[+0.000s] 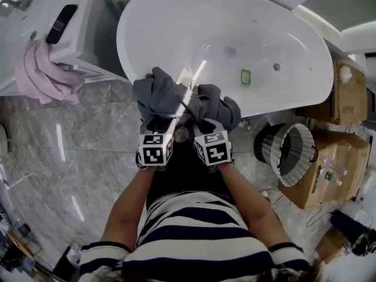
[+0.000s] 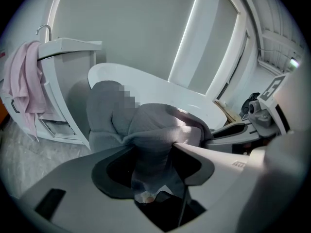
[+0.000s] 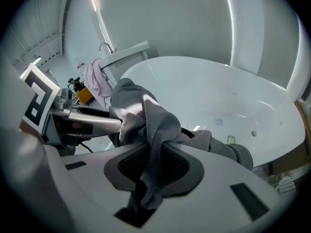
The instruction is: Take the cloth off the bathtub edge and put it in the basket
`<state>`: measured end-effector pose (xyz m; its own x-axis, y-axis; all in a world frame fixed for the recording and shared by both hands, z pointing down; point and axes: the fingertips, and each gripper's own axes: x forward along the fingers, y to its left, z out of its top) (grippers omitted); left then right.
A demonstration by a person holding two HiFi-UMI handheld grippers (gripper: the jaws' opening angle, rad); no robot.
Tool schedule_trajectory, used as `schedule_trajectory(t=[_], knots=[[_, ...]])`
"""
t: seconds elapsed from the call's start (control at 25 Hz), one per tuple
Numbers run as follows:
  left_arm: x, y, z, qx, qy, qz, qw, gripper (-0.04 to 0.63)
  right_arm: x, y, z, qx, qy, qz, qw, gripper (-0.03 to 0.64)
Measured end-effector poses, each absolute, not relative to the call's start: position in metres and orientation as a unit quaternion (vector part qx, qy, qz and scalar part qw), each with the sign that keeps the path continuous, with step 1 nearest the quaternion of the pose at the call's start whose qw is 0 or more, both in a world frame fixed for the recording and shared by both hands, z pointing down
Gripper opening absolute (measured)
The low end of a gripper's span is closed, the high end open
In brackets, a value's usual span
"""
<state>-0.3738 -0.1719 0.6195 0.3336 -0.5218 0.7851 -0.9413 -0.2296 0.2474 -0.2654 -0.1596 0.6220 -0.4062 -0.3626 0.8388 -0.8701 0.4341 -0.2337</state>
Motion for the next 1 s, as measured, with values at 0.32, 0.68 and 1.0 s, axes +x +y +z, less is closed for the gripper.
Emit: schedule_trajectory(t=[0.32,0.68,1.0], knots=[[-0.373,-0.168,0.615,0.732,-0.495,0.284,0.372,0.119,-0.274,-0.156,0.611,0.393,-0.775,0.358,0.341,0.081],[-0.37,-0.167,0.592,0.752,-0.484,0.278,0.35,0.068,-0.275,-0.157,0.586,0.394,-0.795,0.36,0.29,0.075],[-0.329,-0.179,0.505,0.811,-0.464,0.211,0.286,0.057,-0.243,-0.167,0.509,0.417,-0.819,0.347,0.186,0.072]])
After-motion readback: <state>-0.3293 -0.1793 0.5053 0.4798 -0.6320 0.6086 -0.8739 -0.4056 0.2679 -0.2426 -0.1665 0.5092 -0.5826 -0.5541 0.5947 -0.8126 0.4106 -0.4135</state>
